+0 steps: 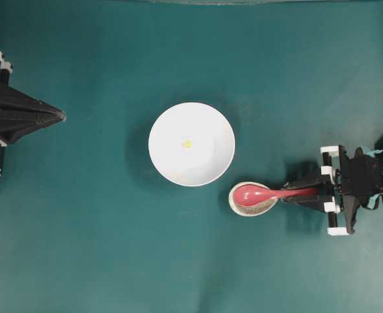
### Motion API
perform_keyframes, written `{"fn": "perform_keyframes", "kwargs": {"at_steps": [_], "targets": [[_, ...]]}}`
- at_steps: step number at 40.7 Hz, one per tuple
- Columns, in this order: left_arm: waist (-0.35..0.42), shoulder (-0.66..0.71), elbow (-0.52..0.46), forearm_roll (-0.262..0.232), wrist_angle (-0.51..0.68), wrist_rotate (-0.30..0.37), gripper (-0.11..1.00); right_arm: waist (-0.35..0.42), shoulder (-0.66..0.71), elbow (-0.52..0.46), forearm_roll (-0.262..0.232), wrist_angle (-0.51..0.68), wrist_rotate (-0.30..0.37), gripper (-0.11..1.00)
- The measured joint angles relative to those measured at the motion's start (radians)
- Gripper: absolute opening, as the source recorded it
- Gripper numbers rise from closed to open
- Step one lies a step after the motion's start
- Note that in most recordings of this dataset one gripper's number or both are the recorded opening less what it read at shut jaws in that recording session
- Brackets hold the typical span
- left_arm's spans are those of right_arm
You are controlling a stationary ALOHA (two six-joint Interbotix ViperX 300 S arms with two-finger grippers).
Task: Scoop the yellow hexagonal prism block from the bowl with a spoon using the right arm.
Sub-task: 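Close the right gripper on the pink spoon handle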
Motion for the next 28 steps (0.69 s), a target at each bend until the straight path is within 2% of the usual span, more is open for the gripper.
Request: {"fn": "perform_keyframes", "kwargs": {"at_steps": [11, 28], "targets": [[0.000, 0.002, 0.000, 0.002, 0.000, 0.000, 0.00, 0.000, -0.014, -0.006, 0.000, 0.003, 0.003, 0.22], [0.000, 0.002, 0.000, 0.000, 0.000, 0.000, 0.00, 0.000, -0.072, -0.008, 0.000, 0.103, 0.011, 0.22]]}}
